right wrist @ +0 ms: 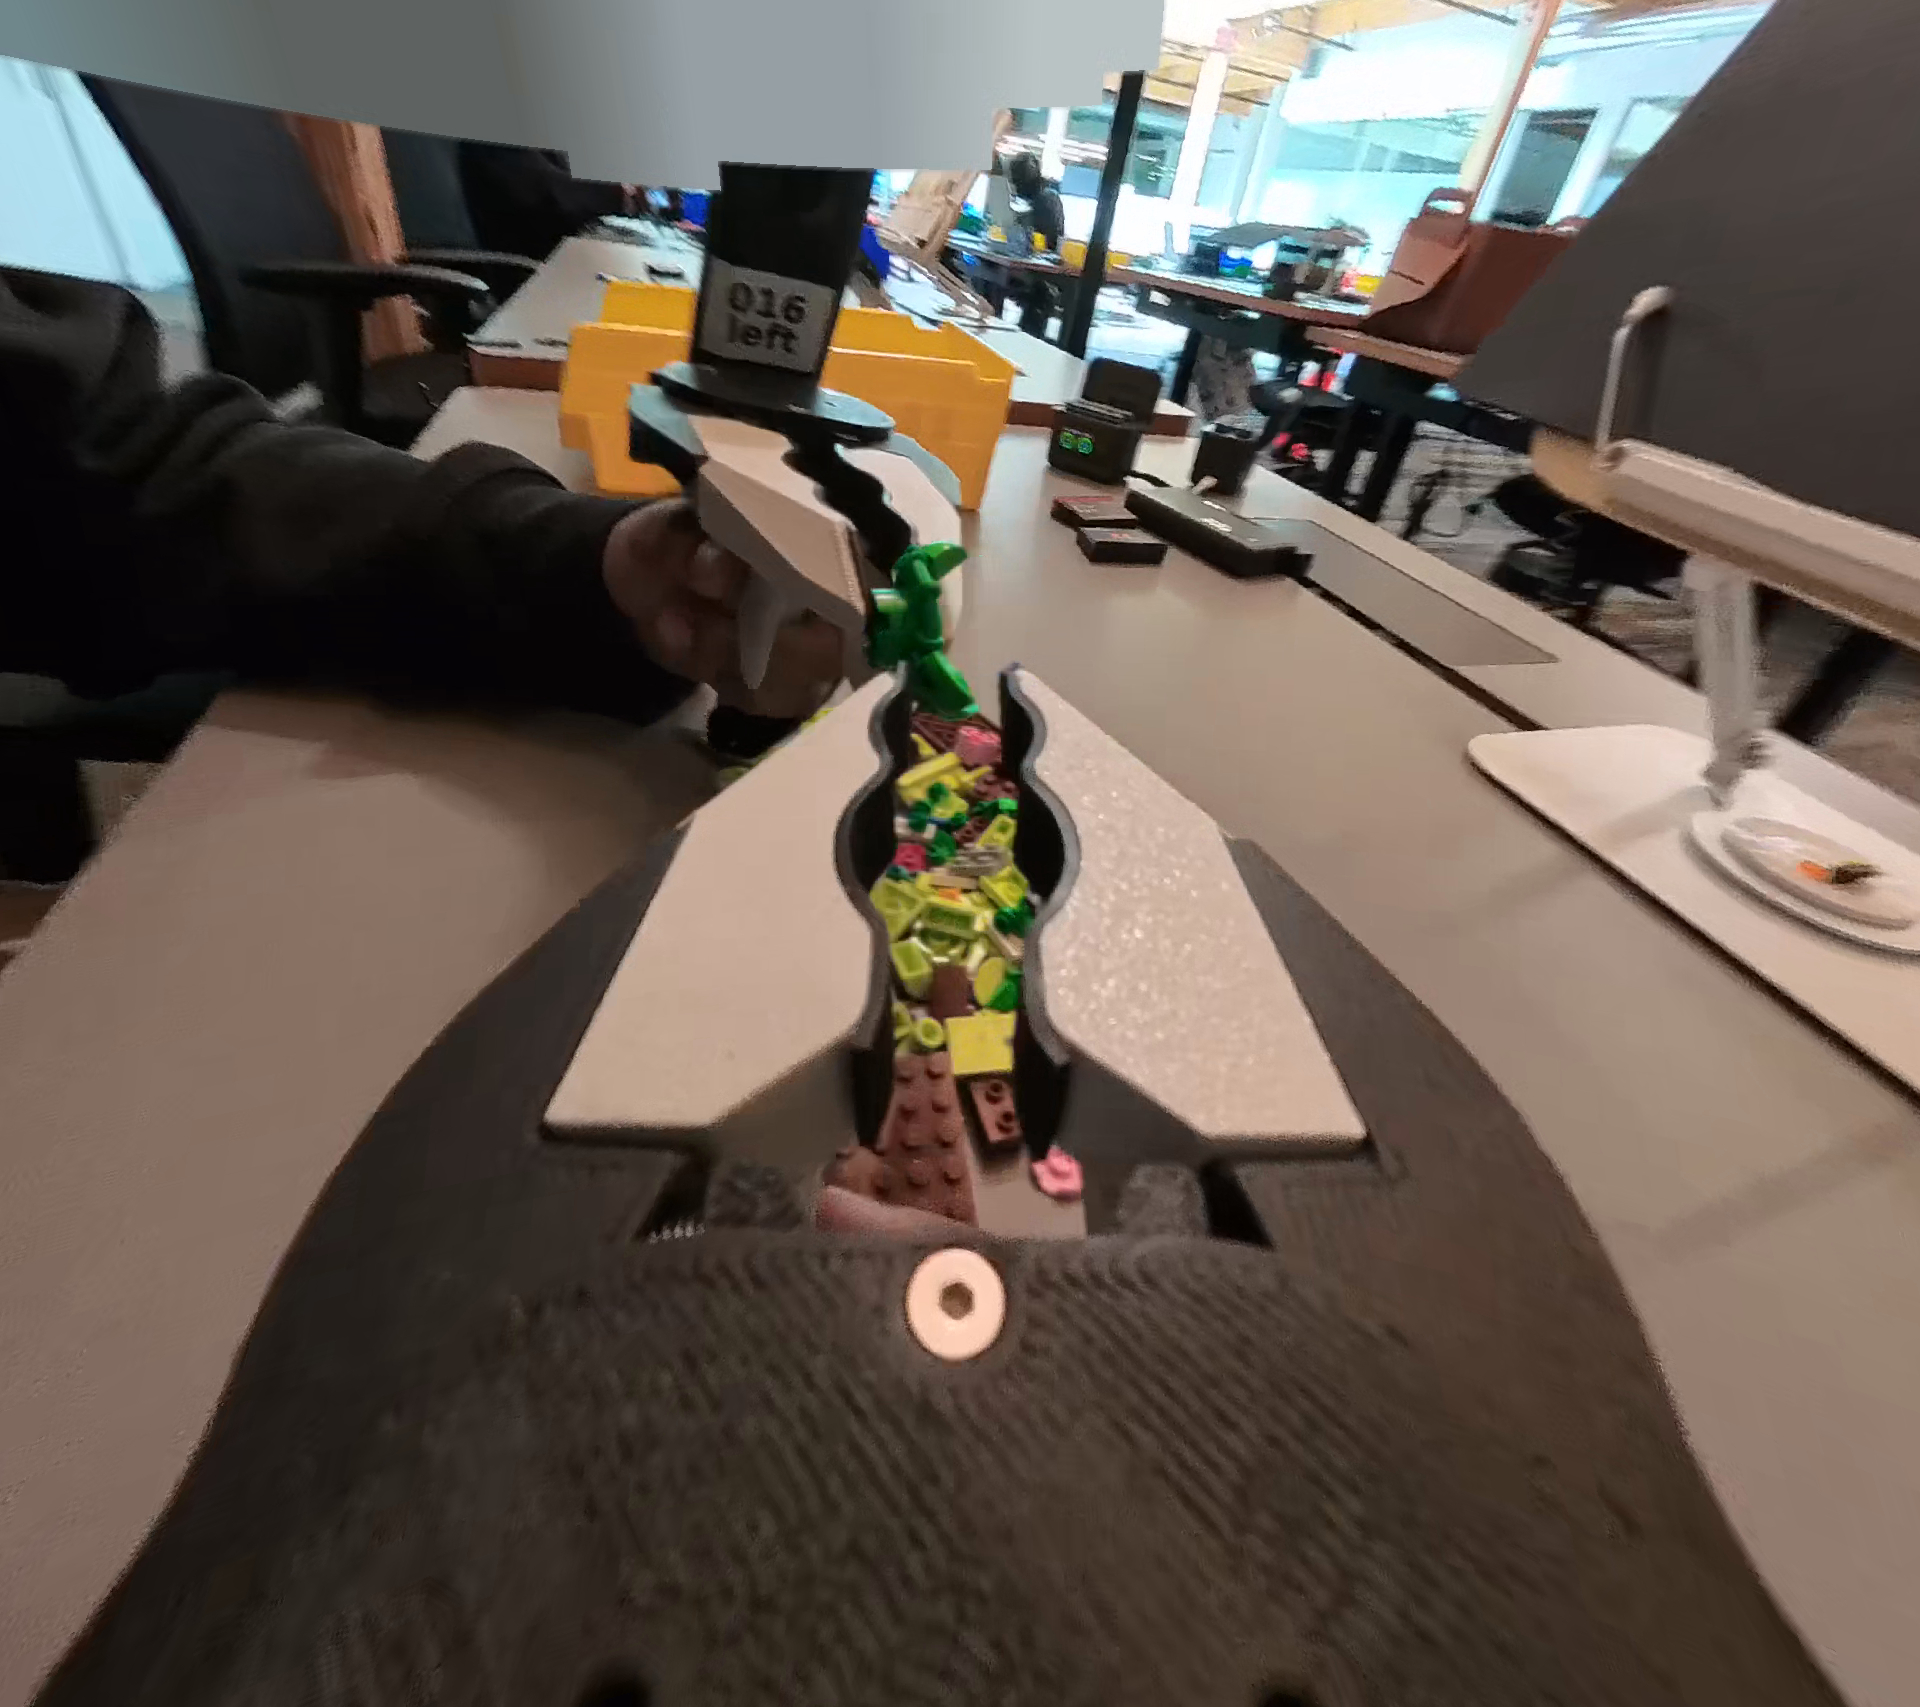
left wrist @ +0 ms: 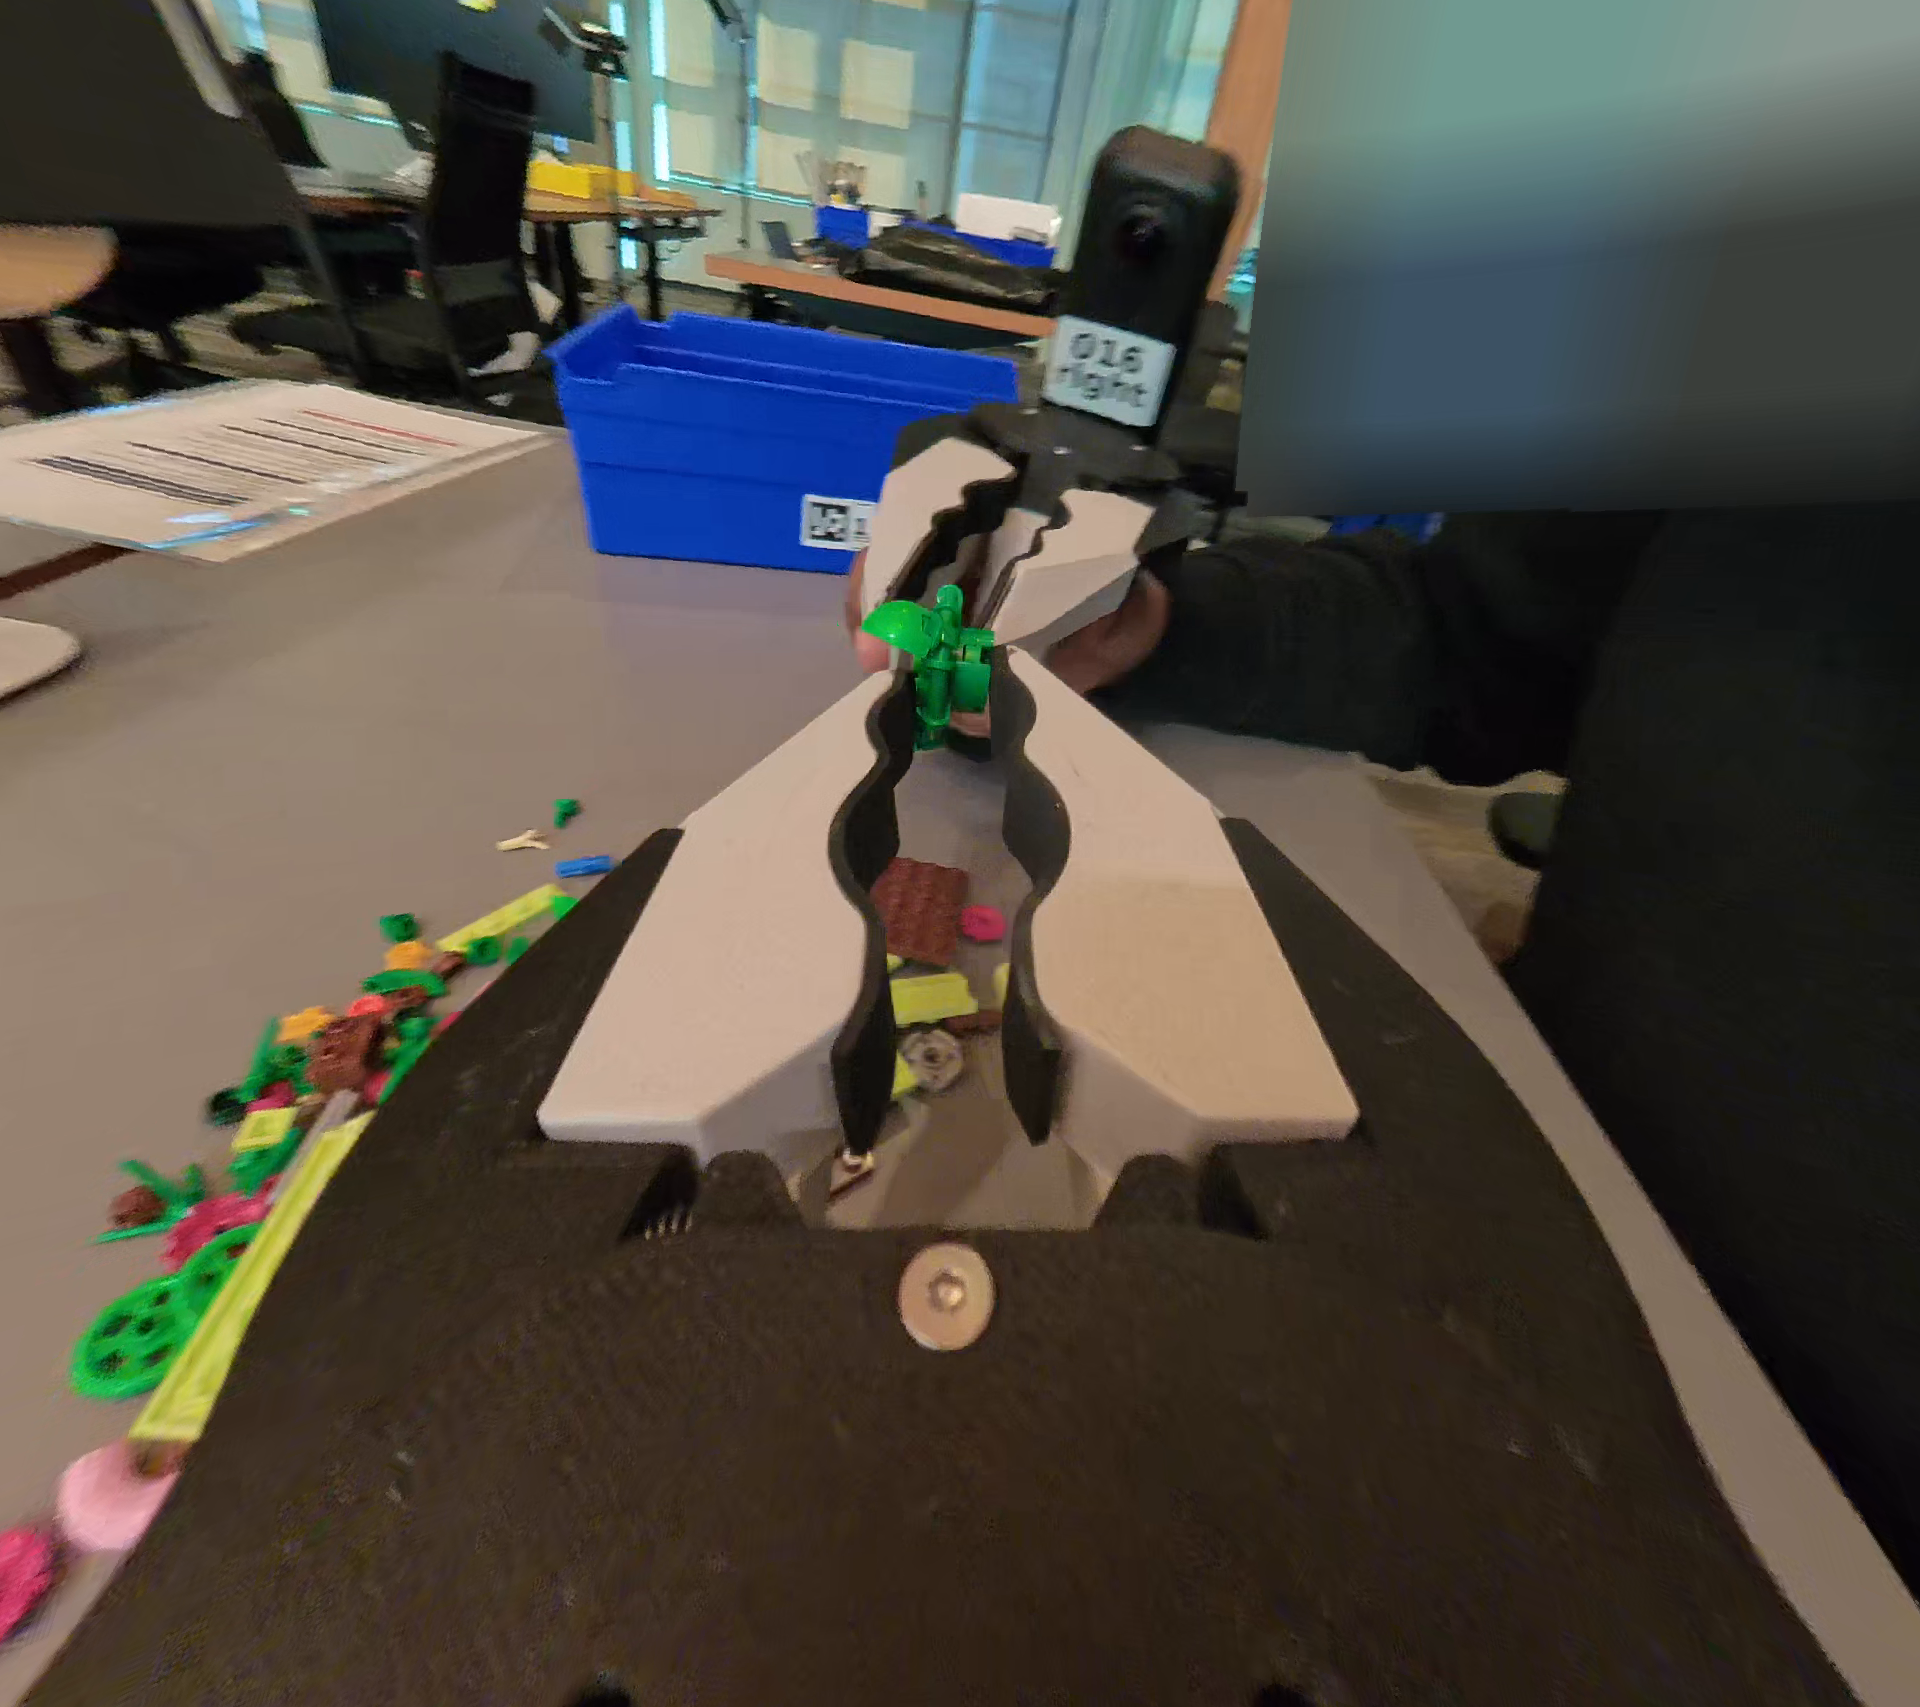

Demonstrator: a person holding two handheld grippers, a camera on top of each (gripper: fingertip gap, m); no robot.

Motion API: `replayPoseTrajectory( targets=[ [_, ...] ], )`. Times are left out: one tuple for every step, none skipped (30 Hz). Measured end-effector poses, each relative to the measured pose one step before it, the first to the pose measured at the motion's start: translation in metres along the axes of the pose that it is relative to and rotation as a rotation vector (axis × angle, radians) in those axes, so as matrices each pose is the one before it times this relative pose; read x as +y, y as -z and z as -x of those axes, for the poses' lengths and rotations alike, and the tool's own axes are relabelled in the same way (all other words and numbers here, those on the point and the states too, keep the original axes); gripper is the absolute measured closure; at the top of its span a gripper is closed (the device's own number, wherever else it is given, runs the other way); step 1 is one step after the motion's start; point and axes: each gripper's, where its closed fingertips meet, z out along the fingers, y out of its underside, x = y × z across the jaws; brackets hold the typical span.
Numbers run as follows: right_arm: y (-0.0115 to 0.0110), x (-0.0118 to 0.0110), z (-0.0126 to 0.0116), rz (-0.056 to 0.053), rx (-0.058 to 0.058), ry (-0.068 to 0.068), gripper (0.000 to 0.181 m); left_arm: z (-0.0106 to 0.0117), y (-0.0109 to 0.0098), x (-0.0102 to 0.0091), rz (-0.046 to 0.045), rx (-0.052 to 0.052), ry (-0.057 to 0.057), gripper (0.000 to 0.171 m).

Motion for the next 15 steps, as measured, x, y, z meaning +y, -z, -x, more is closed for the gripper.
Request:
replayPoseTrajectory(
  targets=[
    [-0.00017, 0.00043, 0.00421, -0.0072, -0.0469, -0.043, 0.167, -0.0018, 0.00035, -0.00023, -0.0042, 0.0243, 0.0205, 0.16],
    [-0.00063, 0.00135, 0.00439, -0.0009, -0.0483, -0.0496, 0.164, -0.00123, 0.00001, -0.0002, -0.00613, 0.0146, 0.0143, 0.16],
    [-0.00079, 0.00094, 0.00419, -0.0033, -0.0451, -0.0472, 0.16, -0.00185, -0.00034, 0.00054, 0.00109, 0.0173, 0.0143, 0.16],
    [-0.00054, -0.00005, 0.00521, -0.0086, -0.0468, -0.0358, 0.16, -0.00122, -0.00062, 0.00108, 0.00649, 0.0119, 0.0102, 0.16],
    [-0.00016, -0.00053, 0.003, -0.0109, -0.0273, -0.0221, 0.163, -0.00215, -0.00061, 0.00094, 0.00539, 0.0143, 0.0046, 0.16],
    [0.00033, -0.00088, 0.0007, -0.0119, -0.0083, -0.0081, 0.167, -0.0022, -0.0006, 0.00086, 0.00698, 0.0142, 0.0046, 0.16],
    [0.00063, -0.00076, 0.00052, -0.0086, -0.0049, -0.0004, 0.17, -0.0015, -0.00049, 0.00033, 0.00297, 0.009, 0.0026, 0.16],
    [0.00057, -0.0006, 0.00003, -0.0033, -0.0018, 0.001, 0.174, -0.00097, -0.00047, 0.00029, 0.00181, 0.0049, 0.0025, 0.16],
    [0.00061, -0.00104, 0.00065, -0.0056, -0.0056, 0.0, 0.175, -0.0005, -0.00033, 0.00102, 0.00664, 0.0036, 0.0014, 0.16],
    [0.00069, -0.00206, 0.00099, -0.0118, -0.0075, -0.0033, 0.174, 0.00017, -0.00032, 0.00064, 0.00248, -0.001, 0.0003, 0.16],
    [0.00084, -0.00237, 0.00065, -0.0142, -0.0058, -0.0059, 0.174, 0.00032, -0.00016, 0.00054, 0.00068, -0.0007, 0.0011, 0.16],
    [0.00084, -0.00179, 0.00034, -0.0099, -0.0046, -0.0067, 0.178, -0.0009, -0.00001, 0.00008, -0.0015, 0.0082, 0.0035, 0.16],
    [0.00059, -0.00047, -0.00058, -0.0008, -0.0002, -0.0046, 0.181, 0.00104, 0.00004, 0.00005, -0.00209, -0.0045, 0.0041, 0.16],
    [0.00058, -0.00025, -0.00012, 0.0025, -0.0029, -0.0012, 0.181, -0.00025, 0.00028, -0.00024, -0.00463, 0.0026, -0.0014, 0.16],
    [0.00054, -0.00029, -0.00013, 0.0011, -0.0003, 0.0036, 0.181, -0.00138, 0.0002, -0.00061, -0.00443, 0.0088, 0.0008, 0.16]
  ],
)
